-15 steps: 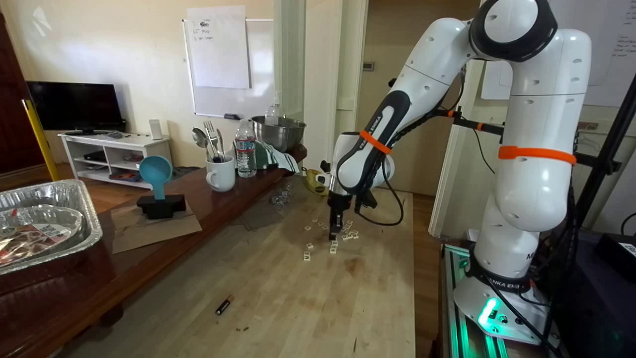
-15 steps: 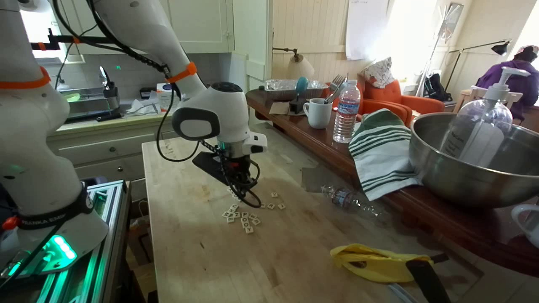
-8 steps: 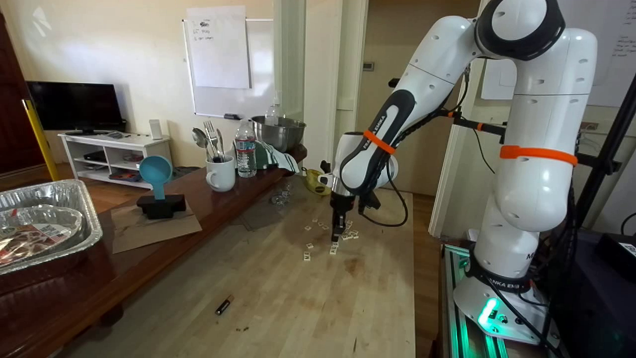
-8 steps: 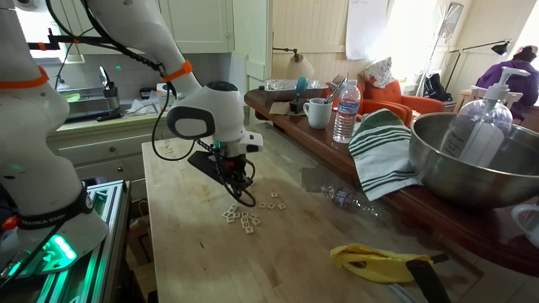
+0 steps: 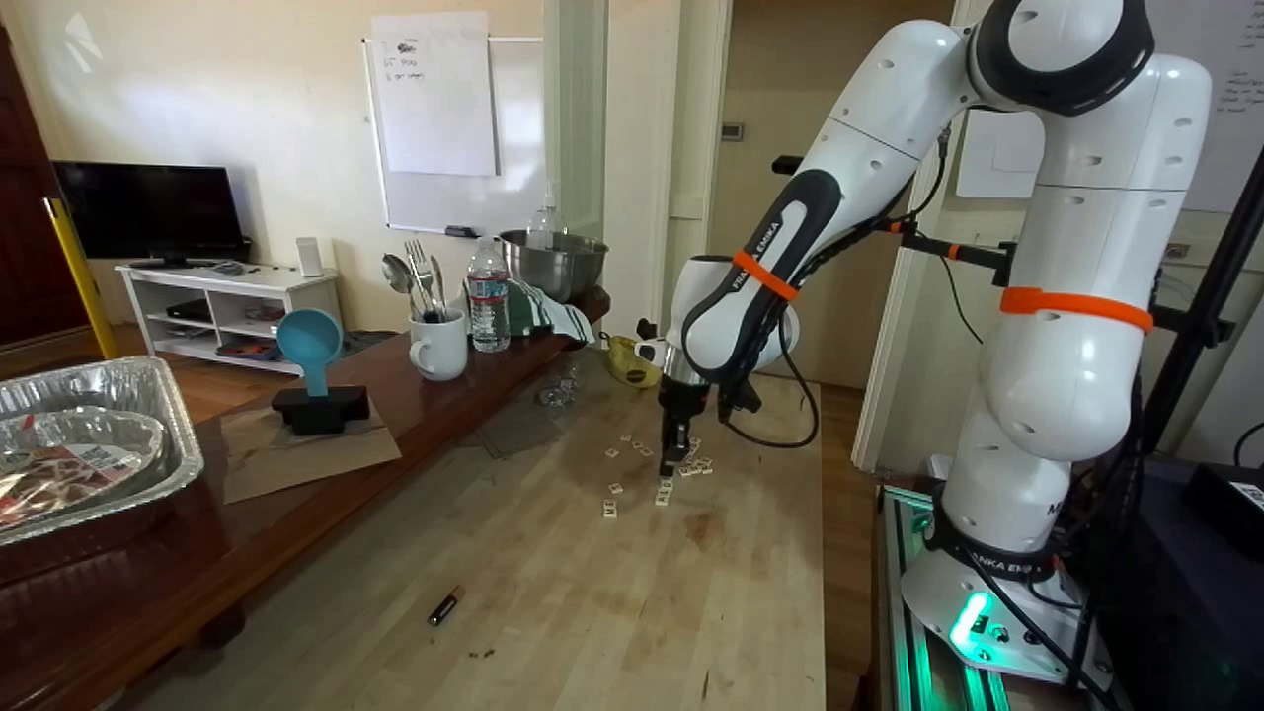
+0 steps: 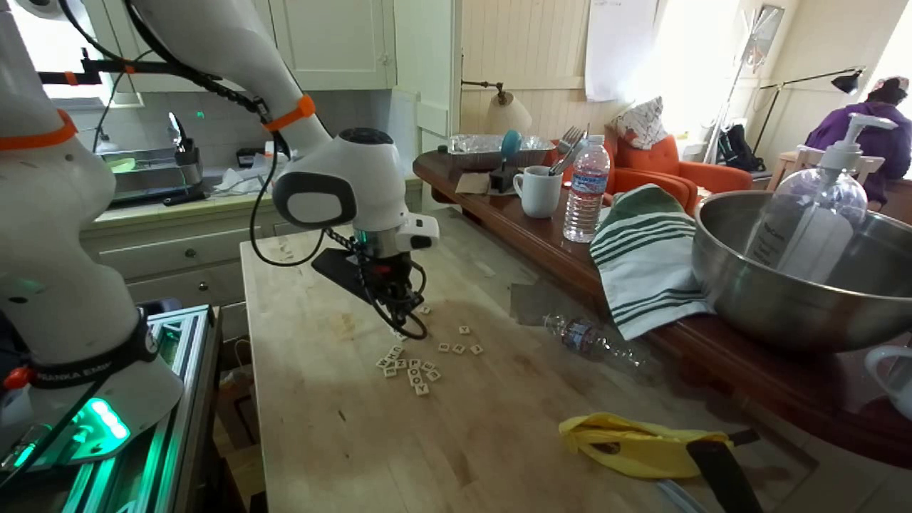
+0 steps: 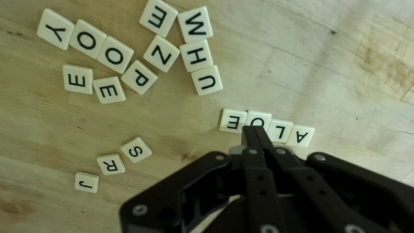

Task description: Spell the word aloe using the tile letters

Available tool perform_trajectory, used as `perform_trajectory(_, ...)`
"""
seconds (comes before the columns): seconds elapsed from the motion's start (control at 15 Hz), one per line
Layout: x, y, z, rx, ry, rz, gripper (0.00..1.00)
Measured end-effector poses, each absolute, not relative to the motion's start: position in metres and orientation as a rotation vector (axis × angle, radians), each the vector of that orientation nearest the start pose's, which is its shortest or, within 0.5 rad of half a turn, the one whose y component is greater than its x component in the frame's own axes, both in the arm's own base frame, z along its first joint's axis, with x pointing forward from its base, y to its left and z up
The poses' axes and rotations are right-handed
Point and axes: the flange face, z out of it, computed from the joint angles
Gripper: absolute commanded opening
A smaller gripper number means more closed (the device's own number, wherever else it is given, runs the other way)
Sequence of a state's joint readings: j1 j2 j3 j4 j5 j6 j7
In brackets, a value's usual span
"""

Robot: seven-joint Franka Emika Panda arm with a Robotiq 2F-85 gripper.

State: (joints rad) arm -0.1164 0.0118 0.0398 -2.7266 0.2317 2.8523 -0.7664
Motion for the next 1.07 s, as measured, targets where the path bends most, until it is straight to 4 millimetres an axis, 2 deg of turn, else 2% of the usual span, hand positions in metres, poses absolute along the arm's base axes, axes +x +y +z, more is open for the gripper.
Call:
perform_trajectory(0.13,0.409,-0.039,0.233,-3.019,-0.735,-0.22,0.0)
perform_trajectory(0.2,0.409,-0.037,0.234,-3.017,-0.739,-0.225,0.26)
perform_trajectory(0.27,0.409,-0.034,0.235,-3.015,-0.743,-0.228,0.27)
perform_trajectory(0.33,0.409,-0.032,0.236,-3.014,-0.741,-0.231,0.33)
perform_trajectory(0.8,0.407,-0.023,0.234,-3.02,-0.654,-0.199,0.86)
perform_trajectory(0.93,0.406,-0.022,0.233,-3.023,-0.618,-0.183,0.99)
perform_trajectory(1.07,0.406,-0.023,0.233,-3.03,-0.58,-0.177,1.0)
